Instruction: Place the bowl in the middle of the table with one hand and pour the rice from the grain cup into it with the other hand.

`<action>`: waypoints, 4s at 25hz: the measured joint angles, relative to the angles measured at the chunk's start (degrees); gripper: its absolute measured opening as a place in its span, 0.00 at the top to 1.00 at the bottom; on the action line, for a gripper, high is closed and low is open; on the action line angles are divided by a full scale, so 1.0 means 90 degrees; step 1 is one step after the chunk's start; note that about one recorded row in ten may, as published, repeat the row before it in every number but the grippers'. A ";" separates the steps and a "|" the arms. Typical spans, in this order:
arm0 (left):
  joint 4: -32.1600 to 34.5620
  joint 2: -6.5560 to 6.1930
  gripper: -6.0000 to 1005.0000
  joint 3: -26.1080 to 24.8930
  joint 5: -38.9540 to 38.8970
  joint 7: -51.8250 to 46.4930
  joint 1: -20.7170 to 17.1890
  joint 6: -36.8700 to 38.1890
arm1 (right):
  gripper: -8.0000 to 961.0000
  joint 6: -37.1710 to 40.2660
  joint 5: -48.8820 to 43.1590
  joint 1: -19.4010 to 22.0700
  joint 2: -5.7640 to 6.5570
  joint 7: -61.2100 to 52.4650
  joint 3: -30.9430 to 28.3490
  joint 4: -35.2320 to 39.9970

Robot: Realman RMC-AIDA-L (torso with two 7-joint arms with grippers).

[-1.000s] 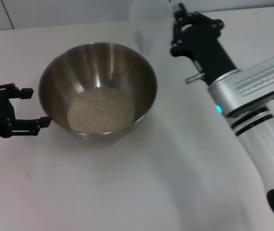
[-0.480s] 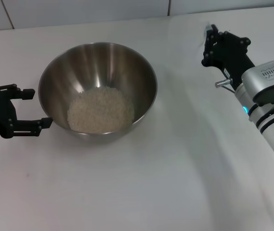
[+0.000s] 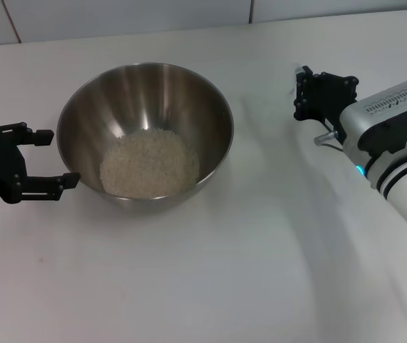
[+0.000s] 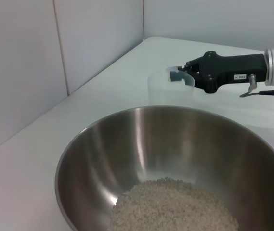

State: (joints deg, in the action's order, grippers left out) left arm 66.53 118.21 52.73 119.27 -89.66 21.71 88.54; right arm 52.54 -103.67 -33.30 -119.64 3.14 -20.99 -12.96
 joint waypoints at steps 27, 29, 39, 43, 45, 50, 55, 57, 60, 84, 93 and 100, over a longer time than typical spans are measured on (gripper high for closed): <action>0.0000 -0.0011 0.14 0.0010 0.0000 -0.0003 -0.0060 -0.0047 | 0.43 0.0303 -0.0512 0.0788 0.0051 -0.0008 -0.0001 -0.0479; 0.0000 -0.0010 0.14 0.0010 0.0000 -0.0003 -0.0063 -0.0047 | 0.33 0.0377 -0.0541 0.0895 0.0061 -0.0015 -0.0001 -0.0489; 0.0000 -0.0014 0.14 0.0009 -0.0002 -0.0016 -0.0061 -0.0037 | 0.14 0.2797 -0.1406 0.1799 0.0426 -0.1383 0.0000 -0.0390; 0.0000 -0.0013 0.14 -0.0002 -0.0001 0.0022 -0.0069 -0.0037 | 0.14 0.4098 -0.2541 0.1539 0.0801 -0.2980 -0.0001 0.0303; 0.0000 -0.0006 0.14 -0.0003 0.0000 0.0057 -0.0074 -0.0045 | 0.14 0.4905 -0.2912 0.1188 0.0850 -0.3892 0.0008 0.1120; 0.0005 0.0006 0.14 -0.0022 -0.0006 0.0102 -0.0084 -0.0051 | 0.14 0.5878 -0.3021 0.0044 0.0715 -0.5944 0.0566 0.3502; 0.0019 0.0008 0.14 -0.0022 -0.0023 0.0086 -0.0089 -0.0041 | 0.14 0.5691 -0.2981 -0.0922 0.0132 -0.7441 0.2222 0.6163; 0.0047 0.0014 0.14 -0.0002 -0.0028 0.0053 -0.0083 -0.0044 | 0.14 0.5574 -0.2900 -0.1074 0.0017 -0.8075 0.3162 0.6890; 0.0059 0.0014 0.14 -0.0034 -0.0064 0.0035 -0.0056 -0.0045 | 0.14 0.5400 -0.2454 -0.1087 0.0036 -0.9050 0.4604 0.7482; 0.0079 -0.0001 0.14 -0.0039 -0.0019 -0.0027 0.0000 -0.0022 | 0.14 0.4258 -0.2603 -0.0611 0.0045 -1.0509 0.7711 0.8549; 0.0078 -0.0001 0.14 -0.0039 -0.0027 -0.0028 0.0010 -0.0024 | 0.14 0.4190 -0.2731 -0.0645 0.0041 -1.0513 0.7745 0.8437; 0.0078 -0.0001 0.14 -0.0039 -0.0021 -0.0028 0.0010 -0.0030 | 0.14 0.3996 -0.2776 -0.0603 0.0041 -1.0515 0.7964 0.8396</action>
State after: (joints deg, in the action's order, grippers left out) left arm 67.23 118.21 52.38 119.08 -89.91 21.80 88.27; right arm 88.50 -128.65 -38.73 -119.27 -91.50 50.69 62.61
